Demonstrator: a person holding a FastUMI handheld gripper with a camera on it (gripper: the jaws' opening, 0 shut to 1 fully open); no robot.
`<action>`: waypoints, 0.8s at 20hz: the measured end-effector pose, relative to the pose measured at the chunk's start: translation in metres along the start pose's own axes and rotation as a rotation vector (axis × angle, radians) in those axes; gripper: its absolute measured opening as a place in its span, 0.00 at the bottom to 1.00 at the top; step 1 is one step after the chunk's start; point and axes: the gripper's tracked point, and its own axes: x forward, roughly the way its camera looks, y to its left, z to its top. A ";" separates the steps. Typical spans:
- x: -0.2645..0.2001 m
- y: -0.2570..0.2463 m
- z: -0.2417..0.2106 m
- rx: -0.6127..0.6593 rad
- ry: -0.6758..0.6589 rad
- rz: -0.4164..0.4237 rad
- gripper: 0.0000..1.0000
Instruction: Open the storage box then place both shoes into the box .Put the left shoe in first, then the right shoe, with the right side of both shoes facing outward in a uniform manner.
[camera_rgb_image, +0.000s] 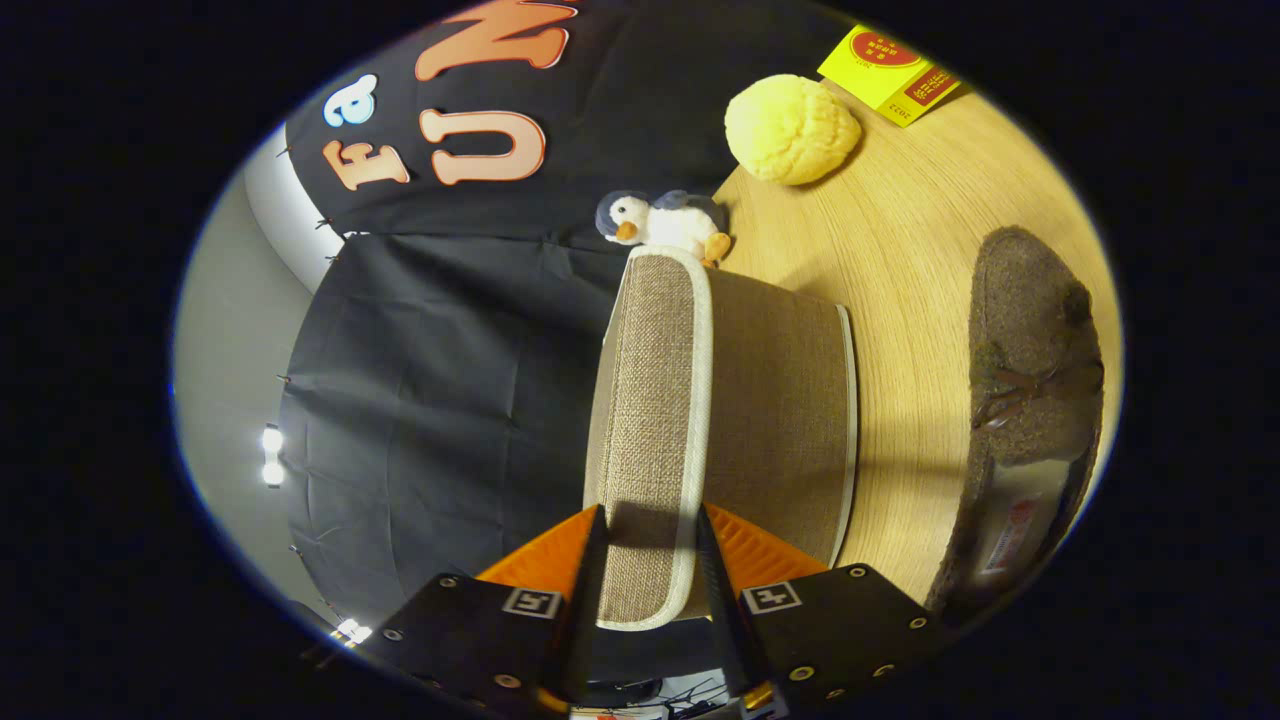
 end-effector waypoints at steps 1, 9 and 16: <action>-0.001 0.000 0.007 0.001 -0.030 -0.001 0.41; -0.004 0.055 0.020 -0.016 -0.092 0.105 0.26; 0.011 0.018 0.015 -0.043 -0.094 -0.095 0.26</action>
